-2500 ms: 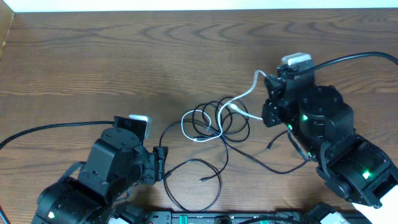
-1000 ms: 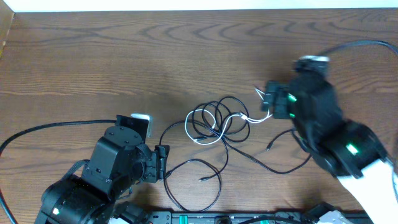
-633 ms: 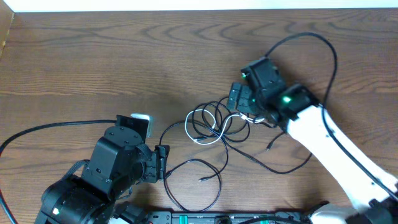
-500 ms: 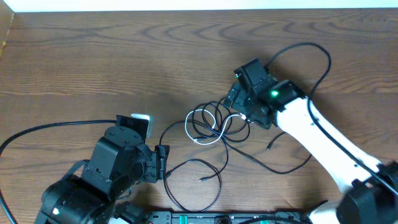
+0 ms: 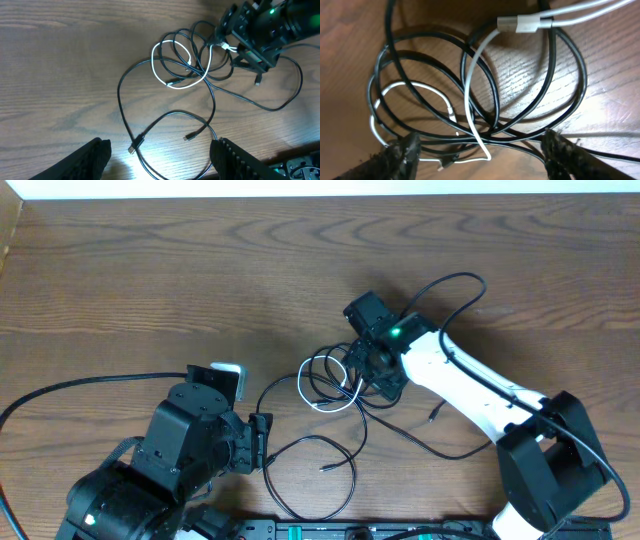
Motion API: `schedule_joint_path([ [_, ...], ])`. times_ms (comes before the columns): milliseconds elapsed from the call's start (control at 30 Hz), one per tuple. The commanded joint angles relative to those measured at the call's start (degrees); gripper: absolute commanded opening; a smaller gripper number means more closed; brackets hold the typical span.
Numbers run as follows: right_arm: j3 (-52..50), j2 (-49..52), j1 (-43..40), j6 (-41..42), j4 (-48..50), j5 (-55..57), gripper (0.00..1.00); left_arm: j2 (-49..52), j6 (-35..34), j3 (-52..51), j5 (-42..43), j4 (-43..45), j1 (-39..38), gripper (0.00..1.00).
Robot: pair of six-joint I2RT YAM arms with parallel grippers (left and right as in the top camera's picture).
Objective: Untangle cables
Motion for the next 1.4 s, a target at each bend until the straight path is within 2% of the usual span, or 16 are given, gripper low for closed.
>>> schedule_joint_path([
  [0,-0.17,1.51,1.62,1.16,0.07,2.25,0.61,0.02,-0.09,-0.31,-0.13,0.0,0.24,0.7],
  [133,-0.17,1.51,2.08,1.16,0.09,3.5,0.46,0.02,-0.09,-0.31,-0.13,0.0,0.24,0.7],
  [400,-1.31,1.51,2.4,1.14,0.07,7.32,0.45,0.02,-0.11,-0.31,-0.09,-0.04,0.24,0.7],
  [600,-1.62,1.51,2.51,0.9,0.17,8.87,0.37,0.02,-0.11,-0.31,-0.11,0.02,0.24,0.7],
  [700,-1.64,1.57,2.86,0.87,0.74,8.92,0.38,0.02,-0.09,-0.31,-0.11,0.0,0.24,0.7],
  [933,-1.64,1.68,5.16,0.9,1.92,9.92,0.52,0.02,-0.09,-0.31,-0.13,0.0,0.24,0.7],
  [1067,-1.64,1.84,6.36,0.92,2.58,10.51,0.48,0.02,-0.09,-0.31,-0.11,-0.02,0.24,0.7],
  [1167,-1.64,2.03,6.71,0.92,2.67,11.28,0.41,0.02,-0.09,-0.31,-0.11,-0.02,0.24,0.7],
  [1367,-2.23,2.27,6.8,0.92,3.54,11.93,0.4,0.02,-0.11,-0.31,-0.11,-0.02,0.24,0.7],
])
